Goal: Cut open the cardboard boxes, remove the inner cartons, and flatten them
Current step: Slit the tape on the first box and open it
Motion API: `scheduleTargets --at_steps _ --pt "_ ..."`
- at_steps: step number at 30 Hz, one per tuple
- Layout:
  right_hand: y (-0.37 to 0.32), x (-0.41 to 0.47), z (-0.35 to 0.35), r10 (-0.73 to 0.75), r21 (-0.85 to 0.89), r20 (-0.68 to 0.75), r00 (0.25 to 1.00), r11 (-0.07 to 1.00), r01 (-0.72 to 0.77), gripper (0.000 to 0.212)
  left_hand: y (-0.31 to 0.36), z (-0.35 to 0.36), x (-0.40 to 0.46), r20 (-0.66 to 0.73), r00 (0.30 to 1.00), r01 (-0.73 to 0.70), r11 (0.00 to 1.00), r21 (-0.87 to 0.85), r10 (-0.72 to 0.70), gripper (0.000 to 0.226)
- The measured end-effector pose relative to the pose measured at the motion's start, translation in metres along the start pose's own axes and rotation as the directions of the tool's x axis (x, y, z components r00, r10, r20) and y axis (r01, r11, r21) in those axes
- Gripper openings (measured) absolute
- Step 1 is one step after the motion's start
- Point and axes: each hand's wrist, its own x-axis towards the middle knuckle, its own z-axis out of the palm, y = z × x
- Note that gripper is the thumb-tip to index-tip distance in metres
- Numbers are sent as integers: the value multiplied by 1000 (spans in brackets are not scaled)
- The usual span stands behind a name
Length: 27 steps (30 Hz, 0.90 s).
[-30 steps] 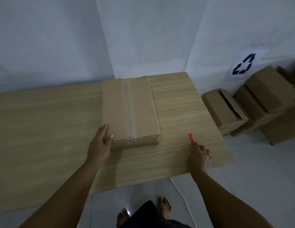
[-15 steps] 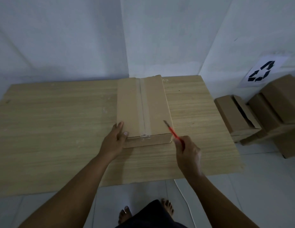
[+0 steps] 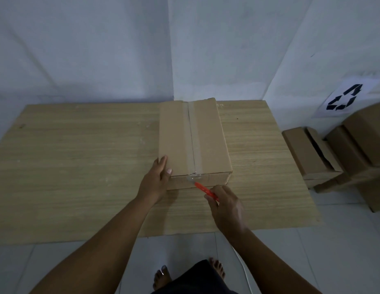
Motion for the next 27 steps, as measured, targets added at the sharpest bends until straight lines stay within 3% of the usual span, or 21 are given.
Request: scheduleTargets --at_steps 12,18,22,27 --pt "-26 10 -15 81 -138 101 992 988 -67 13 5 0 -3 22 997 74 996 -51 -72 76" --pt "-43 14 -14 171 -154 195 966 978 -142 15 6 0 5 40 997 -66 995 74 63 63" --pt "-45 11 -9 137 -186 176 975 977 -104 40 3 2 11 85 985 -160 975 155 149 56" --pt "-36 16 -11 101 -325 149 984 944 -48 35 0 -2 15 108 984 -159 967 201 139 56"
